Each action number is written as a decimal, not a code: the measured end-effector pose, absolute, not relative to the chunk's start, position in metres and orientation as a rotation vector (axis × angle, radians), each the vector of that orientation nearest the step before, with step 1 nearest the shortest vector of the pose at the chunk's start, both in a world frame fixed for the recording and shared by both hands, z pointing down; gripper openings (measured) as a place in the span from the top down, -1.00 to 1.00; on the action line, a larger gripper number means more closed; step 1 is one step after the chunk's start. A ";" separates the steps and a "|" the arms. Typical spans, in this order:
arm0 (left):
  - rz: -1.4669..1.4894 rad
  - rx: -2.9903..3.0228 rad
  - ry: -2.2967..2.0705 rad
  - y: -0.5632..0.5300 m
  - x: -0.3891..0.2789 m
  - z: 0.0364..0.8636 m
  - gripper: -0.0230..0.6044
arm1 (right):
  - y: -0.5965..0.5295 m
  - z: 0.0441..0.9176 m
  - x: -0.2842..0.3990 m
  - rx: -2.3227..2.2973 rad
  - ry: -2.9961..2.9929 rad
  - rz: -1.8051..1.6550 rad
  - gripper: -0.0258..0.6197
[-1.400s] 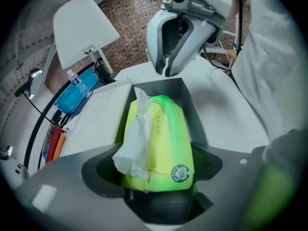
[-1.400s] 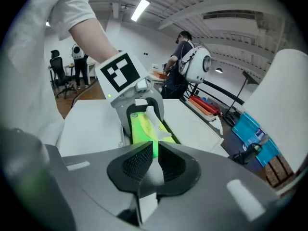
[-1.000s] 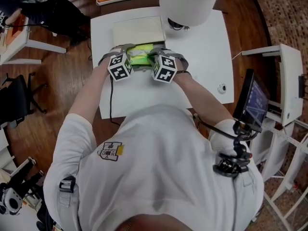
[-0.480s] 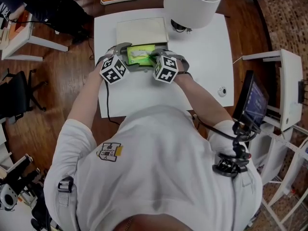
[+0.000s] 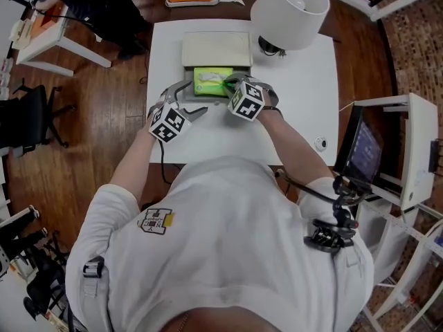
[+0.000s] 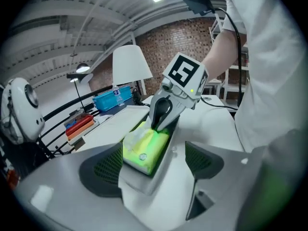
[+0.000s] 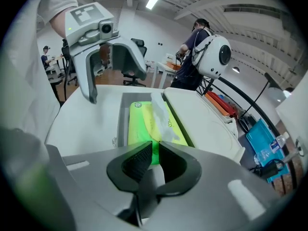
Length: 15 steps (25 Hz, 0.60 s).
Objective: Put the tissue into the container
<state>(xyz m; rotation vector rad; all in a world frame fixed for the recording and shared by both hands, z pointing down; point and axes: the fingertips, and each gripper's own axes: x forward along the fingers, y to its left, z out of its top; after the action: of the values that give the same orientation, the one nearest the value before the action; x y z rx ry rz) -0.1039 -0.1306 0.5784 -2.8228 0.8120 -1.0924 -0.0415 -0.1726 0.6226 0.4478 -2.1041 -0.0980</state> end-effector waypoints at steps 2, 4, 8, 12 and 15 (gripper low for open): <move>-1.054 -2.856 0.877 -0.117 -0.105 0.581 -0.37 | -0.168 0.614 -0.040 0.463 -2.142 -0.082 0.71; -1.013 -2.886 0.947 -0.108 -0.106 0.583 -0.37 | -0.161 0.605 -0.038 0.487 -2.181 -0.072 0.63; -0.953 -2.935 1.026 -0.095 -0.100 0.582 -0.37 | -0.139 0.592 -0.029 0.538 -2.223 -0.082 0.62; -0.953 -2.959 1.028 -0.080 -0.095 0.585 -0.37 | -0.108 0.587 -0.017 0.562 -2.240 -0.092 0.63; -0.986 -2.978 1.004 -0.062 -0.093 0.593 -0.37 | -0.080 0.589 -0.007 0.564 -2.249 -0.067 0.63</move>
<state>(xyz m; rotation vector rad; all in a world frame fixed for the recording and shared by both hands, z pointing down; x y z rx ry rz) -0.0934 -0.0617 0.5932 -2.9782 1.0035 -0.9858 -0.0068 -0.0803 0.5891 0.5639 -2.2488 -0.0674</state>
